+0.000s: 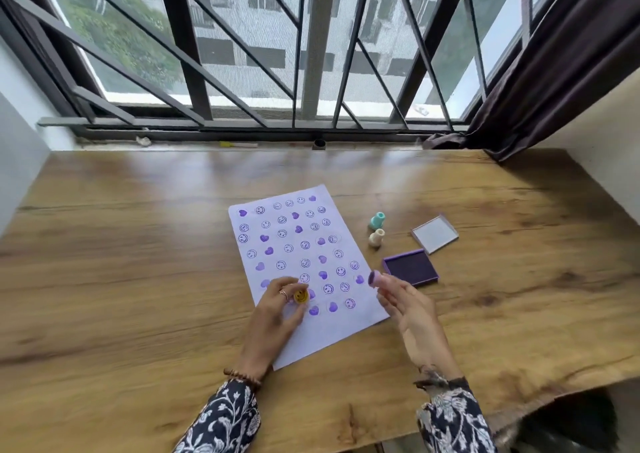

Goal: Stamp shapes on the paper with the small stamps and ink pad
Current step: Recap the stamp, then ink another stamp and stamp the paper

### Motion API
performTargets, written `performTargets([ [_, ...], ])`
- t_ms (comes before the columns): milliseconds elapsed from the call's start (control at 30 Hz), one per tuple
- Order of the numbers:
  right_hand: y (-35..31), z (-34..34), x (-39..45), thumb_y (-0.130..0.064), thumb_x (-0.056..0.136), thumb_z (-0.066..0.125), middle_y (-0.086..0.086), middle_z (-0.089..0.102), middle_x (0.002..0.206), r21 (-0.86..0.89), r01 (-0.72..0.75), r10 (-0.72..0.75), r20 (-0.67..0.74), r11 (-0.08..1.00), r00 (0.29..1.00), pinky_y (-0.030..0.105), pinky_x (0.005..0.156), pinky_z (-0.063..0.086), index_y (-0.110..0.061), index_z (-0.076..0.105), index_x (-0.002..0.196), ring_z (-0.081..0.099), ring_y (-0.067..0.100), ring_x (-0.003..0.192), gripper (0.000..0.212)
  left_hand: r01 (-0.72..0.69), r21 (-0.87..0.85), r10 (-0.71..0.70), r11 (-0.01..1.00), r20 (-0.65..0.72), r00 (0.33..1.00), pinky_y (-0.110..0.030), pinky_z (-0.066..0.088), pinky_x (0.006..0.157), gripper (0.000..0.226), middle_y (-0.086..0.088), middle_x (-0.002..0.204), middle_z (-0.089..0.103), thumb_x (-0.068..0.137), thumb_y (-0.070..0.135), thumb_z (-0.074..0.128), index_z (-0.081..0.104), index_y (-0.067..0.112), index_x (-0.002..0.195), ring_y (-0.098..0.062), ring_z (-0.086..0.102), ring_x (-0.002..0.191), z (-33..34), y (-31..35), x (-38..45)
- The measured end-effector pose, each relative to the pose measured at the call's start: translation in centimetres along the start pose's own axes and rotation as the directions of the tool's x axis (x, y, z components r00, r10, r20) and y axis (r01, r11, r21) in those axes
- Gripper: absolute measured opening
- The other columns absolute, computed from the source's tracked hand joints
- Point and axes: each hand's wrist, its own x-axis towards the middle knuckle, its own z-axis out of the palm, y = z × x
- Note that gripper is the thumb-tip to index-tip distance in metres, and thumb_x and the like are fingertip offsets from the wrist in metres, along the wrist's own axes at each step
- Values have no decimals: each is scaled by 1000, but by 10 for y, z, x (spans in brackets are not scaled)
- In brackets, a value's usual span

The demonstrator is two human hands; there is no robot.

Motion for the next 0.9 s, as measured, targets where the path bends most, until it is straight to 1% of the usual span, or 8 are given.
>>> performTargets([
  [133, -7, -7, -6, -21, 64, 71, 0, 76, 82, 119, -59, 45, 117, 991, 992, 15, 65, 56, -3, 66, 104, 68, 7, 73, 44, 133, -169, -146, 977, -69, 987, -20, 51, 80, 27, 6, 99, 64, 77, 11, 72, 66, 24, 100, -5, 62, 90, -6, 15, 2],
  [233, -12, -2, -15, -21, 64, 77, 6, 76, 91, 27, 8, -14, 204, 1000, 979, 16, 70, 55, -8, 68, 100, 70, 13, 85, 40, 356, -509, -363, 783, 91, 927, -19, 52, 76, 28, 6, 91, 75, 68, 31, 75, 69, 29, 95, -8, 66, 89, -5, 42, 2],
  [300, -16, 6, -22, -27, 63, 80, 8, 75, 95, -68, 98, -76, 268, 993, 960, 17, 74, 54, -12, 70, 98, 70, 16, 92, 40, 412, -619, -371, 669, 202, 906, -21, 53, 79, 30, 4, 90, 76, 67, 31, 73, 71, 21, 95, -10, 66, 88, 0, 56, 5],
  [433, -26, 13, -27, -32, 64, 78, 6, 76, 94, -237, 259, -180, 308, 936, 934, 22, 85, 53, -19, 72, 96, 69, 14, 93, 34, 389, -734, -332, 557, 233, 914, -14, 53, 63, 24, 1, 71, 73, 63, 21, 70, 72, 10, 85, -7, 64, 69, 12, 76, 12],
  [567, -37, 10, -26, -29, 60, 78, 0, 78, 84, -238, 305, -213, 347, 922, 914, 13, 73, 51, -21, 74, 87, 71, 9, 86, 29, 390, -724, -339, 569, 225, 913, -14, 53, 59, 24, 1, 62, 71, 61, 25, 71, 73, 11, 80, -8, 63, 60, 18, 84, 18],
  [700, -45, 2, -19, -10, 68, 76, 0, 78, 82, -283, 341, -239, 339, 897, 910, 15, 73, 51, -21, 75, 84, 71, 12, 84, 19, 381, -704, -340, 600, 206, 917, -15, 52, 56, 16, 0, 60, 71, 66, 16, 70, 70, 7, 78, -11, 63, 56, 26, 90, 25],
  [800, -53, -3, -15, -15, 67, 78, -1, 78, 81, -319, 362, -256, 330, 876, 909, 16, 74, 52, -20, 76, 84, 71, 11, 84, 18, 356, -647, -286, 674, 216, 934, -15, 51, 59, 24, -1, 65, 71, 65, 20, 73, 70, 2, 81, -11, 62, 60, 28, 95, 29],
  [900, -59, -8, -8, -26, 65, 80, 1, 78, 77, -341, 354, -246, 321, 871, 914, 18, 69, 55, -19, 77, 79, 71, 13, 79, 16, 316, -584, -236, 747, 211, 949, -14, 51, 63, 13, -4, 74, 74, 69, 6, 74, 71, 4, 82, -10, 65, 69, 33, 100, 36],
])
